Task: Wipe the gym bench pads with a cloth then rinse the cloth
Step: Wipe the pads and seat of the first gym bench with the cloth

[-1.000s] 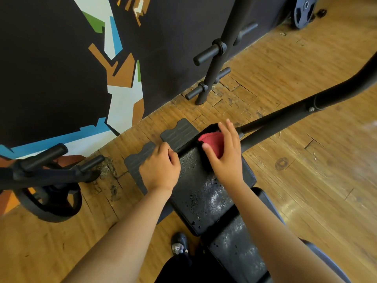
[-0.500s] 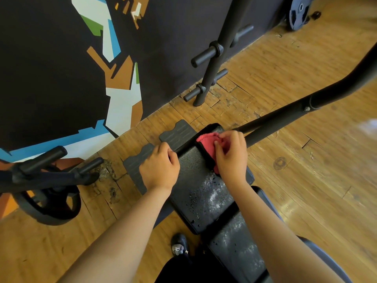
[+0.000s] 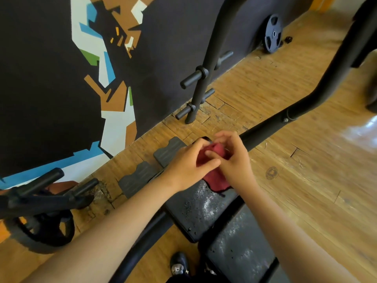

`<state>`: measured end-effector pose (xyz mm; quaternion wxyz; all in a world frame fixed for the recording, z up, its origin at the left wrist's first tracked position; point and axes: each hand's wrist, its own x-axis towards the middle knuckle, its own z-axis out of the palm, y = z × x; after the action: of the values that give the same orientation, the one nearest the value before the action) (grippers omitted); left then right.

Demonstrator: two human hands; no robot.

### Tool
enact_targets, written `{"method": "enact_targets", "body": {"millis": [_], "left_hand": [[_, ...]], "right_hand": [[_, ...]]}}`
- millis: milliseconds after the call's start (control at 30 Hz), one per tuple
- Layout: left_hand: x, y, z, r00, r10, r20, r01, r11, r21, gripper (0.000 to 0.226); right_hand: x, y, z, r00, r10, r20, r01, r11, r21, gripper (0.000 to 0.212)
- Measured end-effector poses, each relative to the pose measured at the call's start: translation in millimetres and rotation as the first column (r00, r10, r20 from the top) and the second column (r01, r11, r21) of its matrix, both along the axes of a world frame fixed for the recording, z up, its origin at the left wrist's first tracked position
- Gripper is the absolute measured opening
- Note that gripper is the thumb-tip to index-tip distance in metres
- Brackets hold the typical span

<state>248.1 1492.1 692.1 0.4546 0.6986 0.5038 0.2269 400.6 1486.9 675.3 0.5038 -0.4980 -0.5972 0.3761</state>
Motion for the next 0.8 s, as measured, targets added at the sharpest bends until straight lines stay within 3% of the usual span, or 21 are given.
{"method": "enact_targets", "body": {"millis": [100, 167, 267, 367, 500, 633, 733, 800], "left_hand": [[1, -1, -4, 0.999, 0.025, 0.045, -0.021, 0.996, -0.087, 0.020], [3, -3, -10, 0.995, 0.096, 0.019, -0.094, 0.994, -0.058, 0.008], [3, -11, -17, 0.985, 0.173, 0.016, -0.172, 0.983, -0.066, 0.007], [-6, -14, -22, 0.965, 0.261, 0.031, -0.255, 0.959, -0.123, 0.012], [-17, -15, -36, 0.949, 0.310, -0.049, -0.314, 0.944, -0.105, 0.008], [-15, -16, -37, 0.924, 0.327, -0.201, -0.342, 0.938, -0.049, 0.013], [-19, -15, -33, 0.832, 0.357, -0.425, -0.284, 0.932, 0.227, 0.012], [-25, -10, -36, 0.777, 0.401, -0.485, -0.200, 0.888, 0.415, 0.011]], "right_hand": [[10, 1, 2, 0.999, 0.022, 0.048, -0.021, 0.999, -0.027, 0.039], [15, 1, -2, 0.997, 0.054, 0.051, -0.047, 0.989, -0.142, 0.031], [20, -2, -20, 0.972, 0.193, 0.135, -0.124, 0.907, -0.403, 0.038], [24, -9, -39, 0.947, 0.289, 0.141, -0.181, 0.843, -0.507, 0.021], [25, 0, -46, 0.981, 0.146, 0.127, -0.087, 0.919, -0.384, 0.021], [12, 18, -42, 0.917, 0.066, 0.393, 0.043, 0.964, -0.261, 0.019], [-1, 27, -52, 0.813, -0.063, 0.578, 0.104, 0.994, -0.037, 0.020], [-10, 24, -63, 0.778, -0.183, 0.601, 0.163, 0.983, 0.088, 0.023]]}}
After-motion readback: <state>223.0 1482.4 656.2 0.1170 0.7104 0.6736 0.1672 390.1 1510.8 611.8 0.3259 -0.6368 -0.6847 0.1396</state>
